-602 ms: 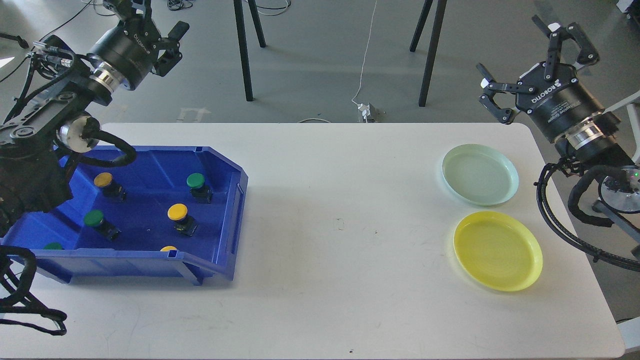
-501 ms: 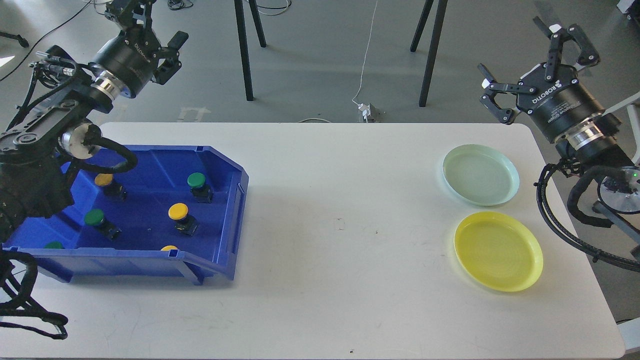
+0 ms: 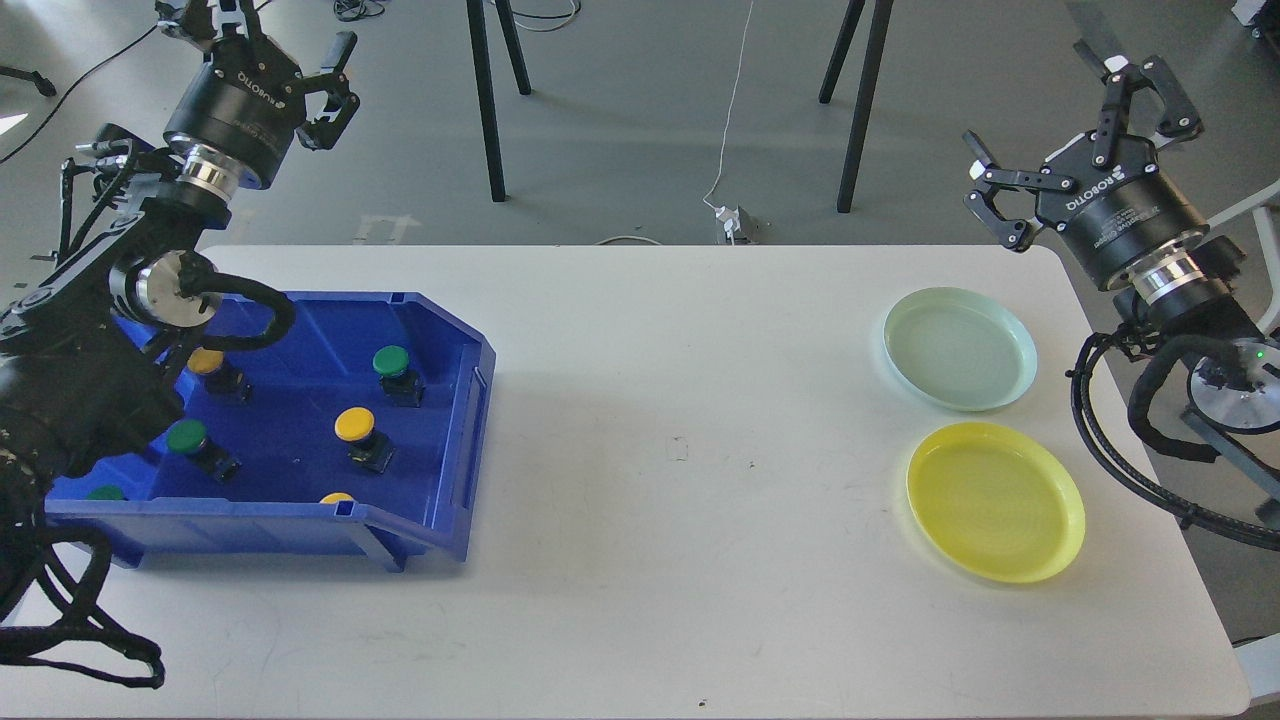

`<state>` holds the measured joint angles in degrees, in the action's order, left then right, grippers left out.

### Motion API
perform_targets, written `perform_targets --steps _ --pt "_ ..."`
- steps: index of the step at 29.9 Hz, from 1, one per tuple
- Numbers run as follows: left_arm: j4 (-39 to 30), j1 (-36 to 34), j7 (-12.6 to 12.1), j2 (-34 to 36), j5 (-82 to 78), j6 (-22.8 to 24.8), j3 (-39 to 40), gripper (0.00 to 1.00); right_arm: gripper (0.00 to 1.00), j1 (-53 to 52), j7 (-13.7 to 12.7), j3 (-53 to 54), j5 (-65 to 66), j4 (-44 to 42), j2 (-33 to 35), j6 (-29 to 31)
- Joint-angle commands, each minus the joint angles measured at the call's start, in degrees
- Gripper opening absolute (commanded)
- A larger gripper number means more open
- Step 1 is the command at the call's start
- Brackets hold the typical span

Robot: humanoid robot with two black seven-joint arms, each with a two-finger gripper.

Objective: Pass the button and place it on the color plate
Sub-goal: 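Move the left gripper over the blue bin toward the buttons, then lower the left gripper into the bin onto a yellow button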

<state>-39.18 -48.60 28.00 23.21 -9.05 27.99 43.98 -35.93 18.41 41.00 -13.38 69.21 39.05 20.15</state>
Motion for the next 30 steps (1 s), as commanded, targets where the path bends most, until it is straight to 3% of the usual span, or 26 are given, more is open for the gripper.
perform_targets --steps 1,7,13,20,30 --pt "-11.86 4.38 0.0 4.81 -0.26 0.01 3.84 1.0 0.99 1.21 0.22 0.04 -0.07 -0.04 -0.03 -0.11" --pt "-29.44 4.74 0.0 23.78 -6.13 0.01 -5.12 1.0 0.99 2.62 0.22 0.04 -0.16 0.13 -0.12 -0.11" --pt "-47.11 1.06 0.0 39.17 -40.56 0.01 -7.67 1.0 0.99 3.94 0.39 0.48 -0.24 -0.13 -0.82 -0.11" --pt "-48.28 -6.76 0.0 43.59 -62.11 0.01 -19.88 1.0 0.99 6.93 1.8 1.71 -0.24 -0.48 -1.44 0.07" --pt "-40.37 -11.61 0.0 39.2 -84.63 0.01 -38.26 0.99 0.99 8.51 1.8 1.98 -0.16 -1.44 -1.35 0.24"
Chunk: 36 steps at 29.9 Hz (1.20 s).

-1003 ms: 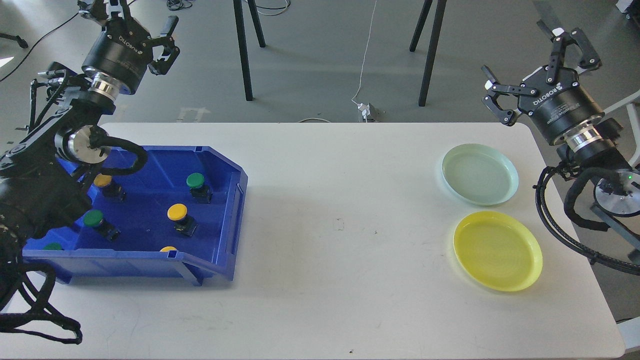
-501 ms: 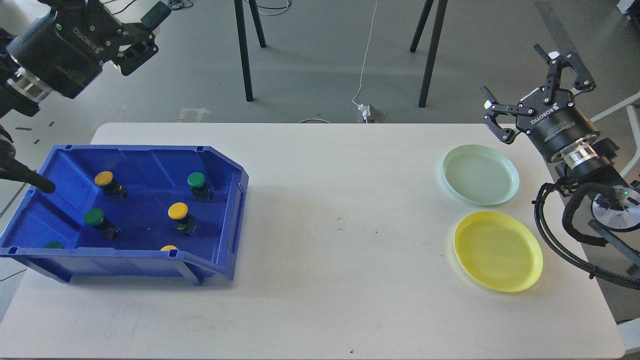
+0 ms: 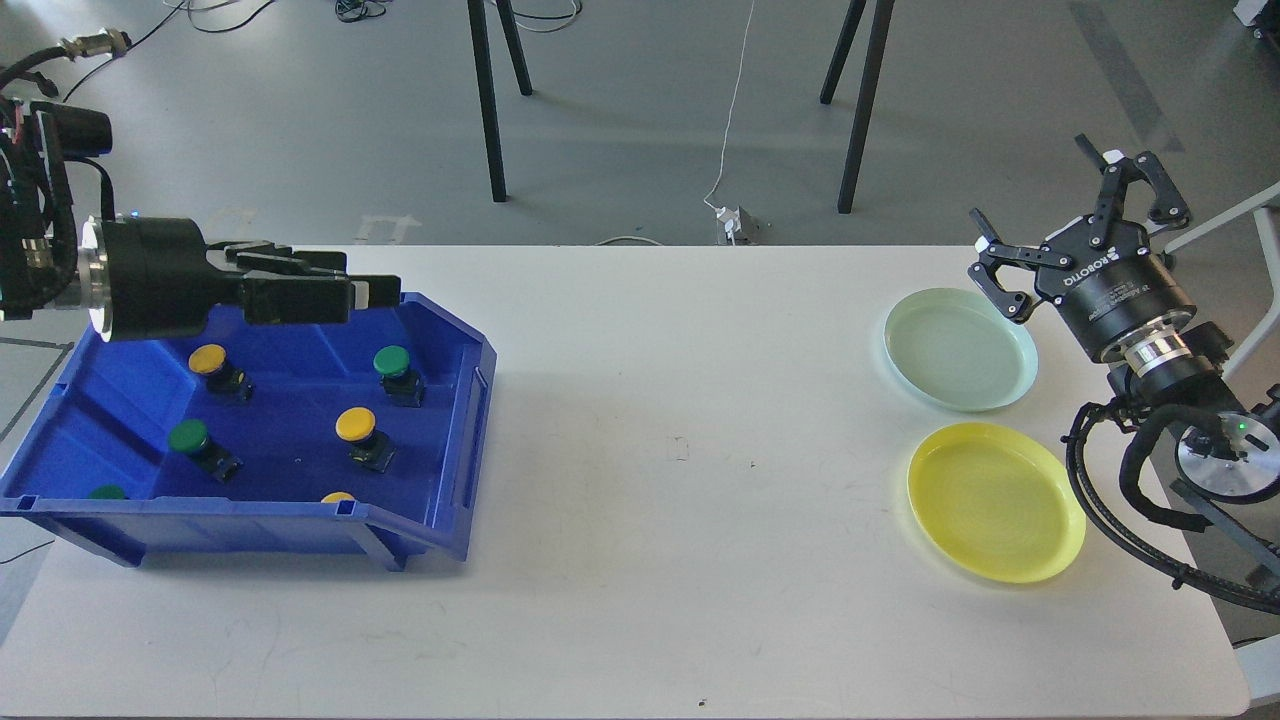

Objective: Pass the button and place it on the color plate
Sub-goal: 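Lower the left gripper into the bin onto a yellow button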

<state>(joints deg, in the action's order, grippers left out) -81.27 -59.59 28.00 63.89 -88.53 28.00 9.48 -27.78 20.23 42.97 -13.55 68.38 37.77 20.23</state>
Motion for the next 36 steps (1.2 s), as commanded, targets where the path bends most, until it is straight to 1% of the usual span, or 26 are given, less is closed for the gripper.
perform_targets --steps 1,7,14,19,22,31,36 --pt "3.12 -0.62 0.0 -2.53 -6.56 0.0 -4.46 0.99 0.99 0.44 -0.01 0.01 0.02 -0.79 -0.06 0.16" --pt "13.58 -0.53 0.0 -9.65 -10.52 0.0 -6.84 0.99 0.99 0.71 -0.01 0.01 0.1 -1.76 -0.15 0.16" --pt "17.19 -0.18 0.0 -14.14 -13.24 0.0 -8.51 0.99 0.99 1.23 -0.01 0.01 0.02 -2.2 -0.15 0.34" --pt "21.5 0.09 0.0 -17.04 -14.92 0.0 -8.6 0.98 0.99 1.67 -0.01 0.01 0.02 -2.55 -0.15 0.51" --pt "22.91 0.26 0.0 -17.75 -15.8 0.0 -8.6 0.98 0.99 2.37 -0.01 0.01 0.02 -2.64 -0.15 1.3" --pt "23.26 1.67 0.0 -18.19 -15.89 0.0 -8.6 0.98 0.99 2.64 -0.01 0.01 0.1 -3.52 -0.15 2.18" --pt "25.37 1.76 0.0 -19.68 -15.89 0.0 -8.6 0.98 0.99 3.61 -0.01 0.01 0.11 -4.05 0.2 3.76"
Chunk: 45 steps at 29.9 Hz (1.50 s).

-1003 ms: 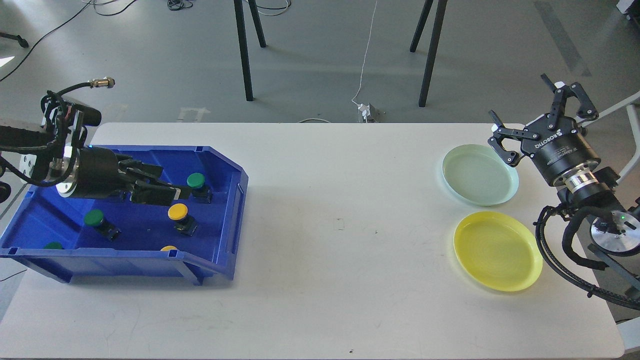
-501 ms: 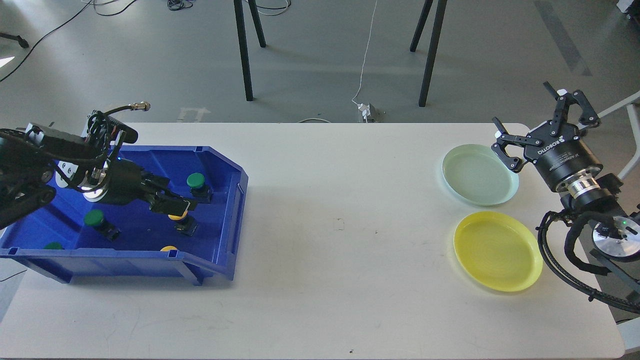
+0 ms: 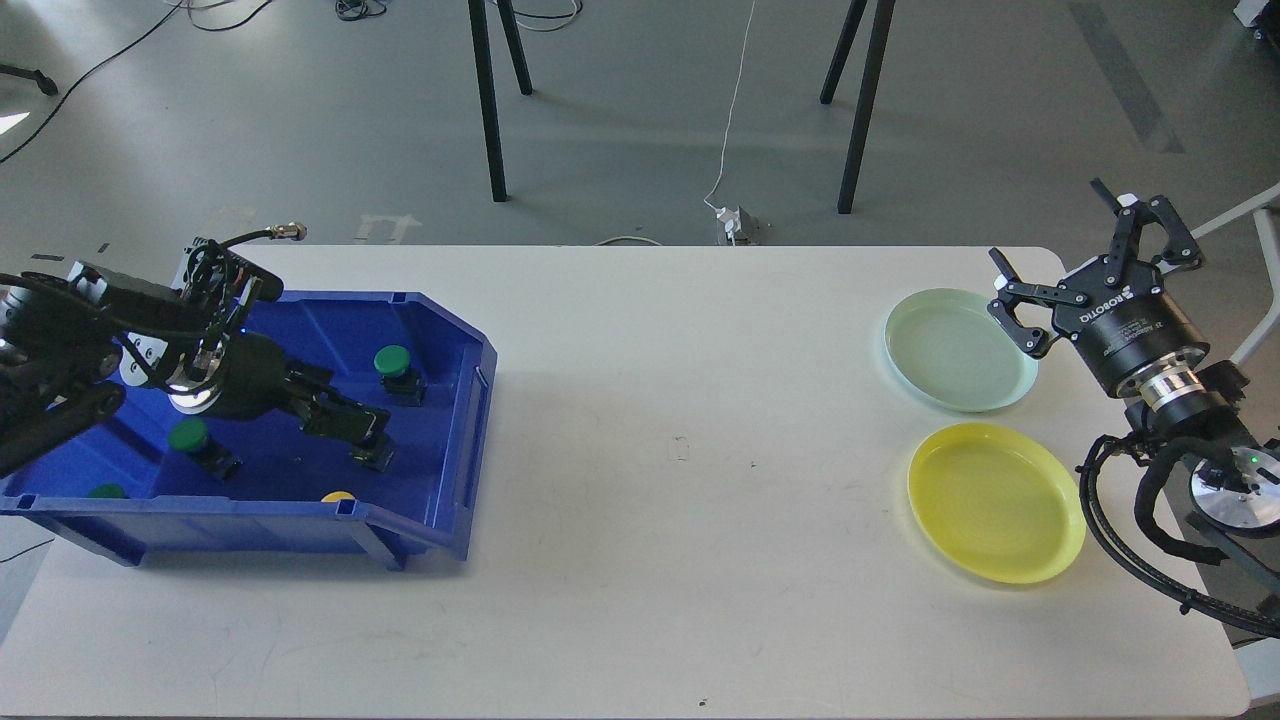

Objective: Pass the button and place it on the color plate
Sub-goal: 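Lower the left gripper into the bin onto a yellow button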

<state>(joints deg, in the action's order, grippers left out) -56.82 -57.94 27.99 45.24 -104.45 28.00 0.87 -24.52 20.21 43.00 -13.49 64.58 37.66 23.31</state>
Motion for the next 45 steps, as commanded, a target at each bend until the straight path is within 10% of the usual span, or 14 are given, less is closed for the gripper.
perform_targets --steps 1,27,45 --pt "1.1 0.46 0.01 -1.29 0.03 0.0 0.01 0.98 0.99 0.44 0.0 -0.02 0.04 -0.41 0.39 0.86" --pt "8.48 3.8 0.01 -6.65 0.3 0.0 0.01 0.95 0.99 2.46 0.0 -0.02 0.04 -1.65 0.31 2.62" --pt "8.57 3.71 0.01 -7.44 0.3 0.0 0.01 0.46 0.99 3.43 0.0 0.15 0.04 -1.65 0.48 2.62"
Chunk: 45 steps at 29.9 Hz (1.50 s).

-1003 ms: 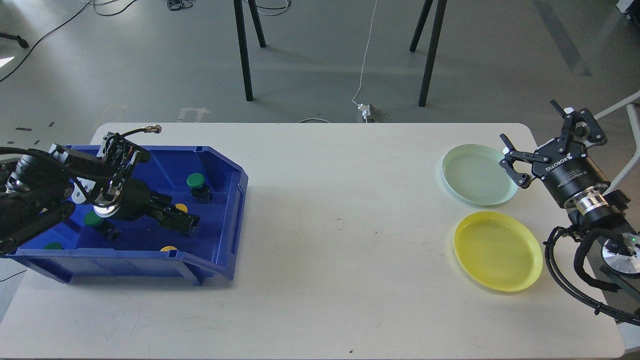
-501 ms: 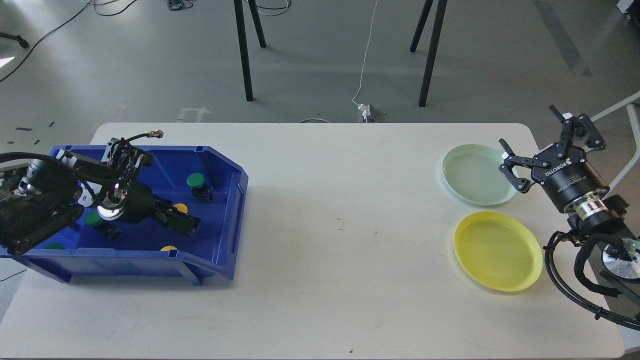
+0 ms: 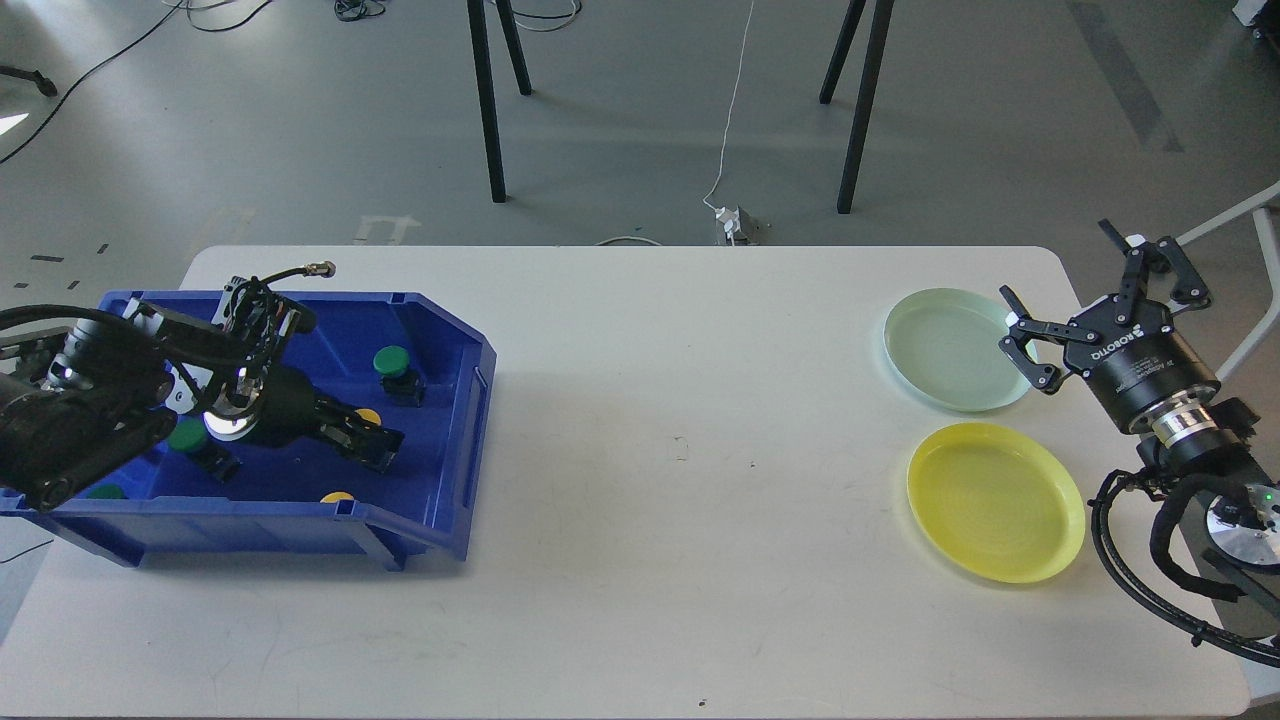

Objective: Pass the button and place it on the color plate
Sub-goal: 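Lower the left gripper into the bin onto a yellow button, then close the left gripper on the yellow button and lift it, then carry the yellow button toward the right gripper and hand it over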

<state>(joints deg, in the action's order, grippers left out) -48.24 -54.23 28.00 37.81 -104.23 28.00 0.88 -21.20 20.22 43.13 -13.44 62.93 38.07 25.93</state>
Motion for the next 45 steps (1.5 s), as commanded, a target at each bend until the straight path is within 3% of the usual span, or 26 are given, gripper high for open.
perform_targets --steps 1,3,6,12,18,24,33,36,41,45 --pt "-0.01 0.01 0.0 -0.02 0.08 0.0 0.08 0.37 0.99 0.37 0.0 0.03 0.0 0.0 0.08 0.0" --pt "-0.01 -0.17 0.0 -0.02 0.17 0.0 0.09 0.18 0.99 0.37 0.0 0.03 0.0 0.0 0.08 0.0" --pt "-0.01 -0.52 0.0 0.07 0.17 0.0 0.17 0.08 0.99 0.37 0.0 0.03 0.0 0.0 0.08 0.0" --pt "-2.9 -1.49 0.0 3.49 0.35 0.0 0.7 0.07 0.99 0.46 0.0 0.03 0.0 0.0 0.08 0.0" --pt "-15.63 -3.42 0.0 16.66 0.52 0.0 1.14 0.07 0.99 0.55 -0.09 0.03 -0.18 0.0 -0.01 0.08" --pt "-21.79 -2.98 0.0 25.89 0.87 0.0 6.05 0.07 0.99 0.55 -0.09 0.99 -0.27 0.0 -0.45 0.43" --pt "-34.7 -2.81 0.0 37.32 20.11 -0.14 8.43 0.07 0.99 0.63 -0.53 4.24 -0.36 1.14 0.43 2.07" --pt "-42.35 -2.81 0.0 41.37 26.51 -3.2 9.66 0.07 0.99 0.63 -0.09 5.3 0.26 2.64 0.78 2.07" --pt "-47.21 -2.89 0.0 40.33 35.93 -4.71 10.72 0.08 0.99 0.55 -0.09 7.85 0.26 3.08 1.22 2.07" --pt "-46.07 -2.81 0.0 31.12 43.74 -4.79 11.51 0.08 0.99 0.11 -0.09 8.55 0.35 6.15 1.31 2.07"
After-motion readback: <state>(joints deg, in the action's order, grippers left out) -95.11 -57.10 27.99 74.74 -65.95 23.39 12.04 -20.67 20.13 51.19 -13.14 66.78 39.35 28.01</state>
